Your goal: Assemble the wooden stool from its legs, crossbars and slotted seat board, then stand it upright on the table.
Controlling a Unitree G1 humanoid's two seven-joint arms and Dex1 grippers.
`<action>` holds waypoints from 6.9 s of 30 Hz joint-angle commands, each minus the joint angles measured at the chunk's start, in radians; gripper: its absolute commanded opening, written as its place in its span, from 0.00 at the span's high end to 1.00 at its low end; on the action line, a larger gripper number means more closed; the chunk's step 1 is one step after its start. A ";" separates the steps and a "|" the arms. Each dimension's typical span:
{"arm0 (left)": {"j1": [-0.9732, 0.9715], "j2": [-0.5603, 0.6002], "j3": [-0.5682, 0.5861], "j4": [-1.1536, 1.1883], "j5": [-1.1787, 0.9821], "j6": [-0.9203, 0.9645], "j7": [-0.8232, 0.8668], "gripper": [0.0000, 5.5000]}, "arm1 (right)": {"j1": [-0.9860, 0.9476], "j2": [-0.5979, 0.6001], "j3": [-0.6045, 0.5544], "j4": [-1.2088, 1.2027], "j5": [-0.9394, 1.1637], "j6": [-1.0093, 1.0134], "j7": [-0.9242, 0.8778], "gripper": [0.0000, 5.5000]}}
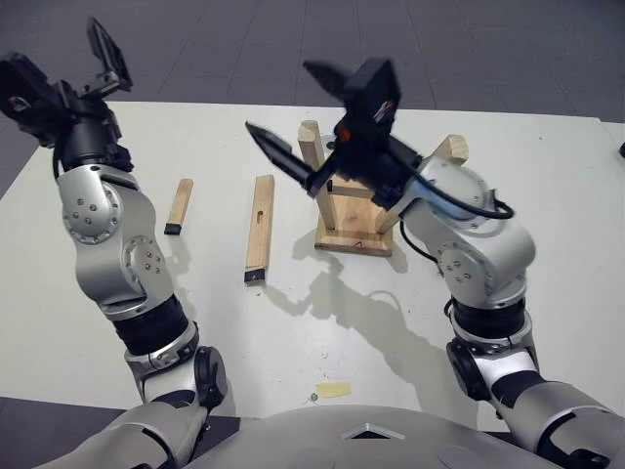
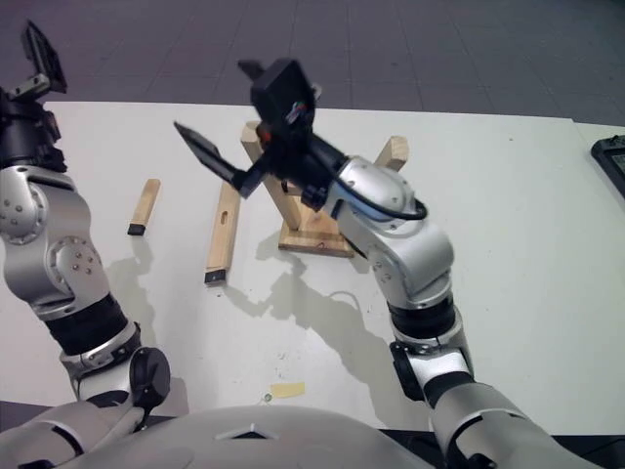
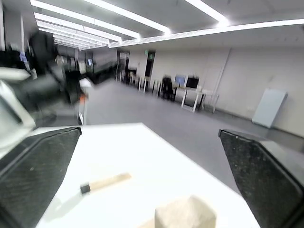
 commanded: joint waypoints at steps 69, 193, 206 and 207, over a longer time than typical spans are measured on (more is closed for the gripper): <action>-0.014 -0.034 -0.065 0.059 0.045 -0.004 0.089 0.02 | 0.042 -0.205 -0.263 -0.124 0.630 -0.134 0.305 0.02; 0.020 0.005 -0.028 0.111 0.012 0.185 0.071 0.02 | 0.126 -0.130 -0.426 0.422 0.056 0.440 -0.061 0.02; 0.093 0.191 0.044 0.267 0.016 0.255 -0.048 0.02 | 0.069 -0.108 -0.362 0.726 -0.012 0.126 0.044 0.02; 0.104 0.201 0.055 0.277 0.014 0.257 -0.054 0.02 | 0.065 -0.115 -0.355 0.729 -0.018 0.097 0.062 0.02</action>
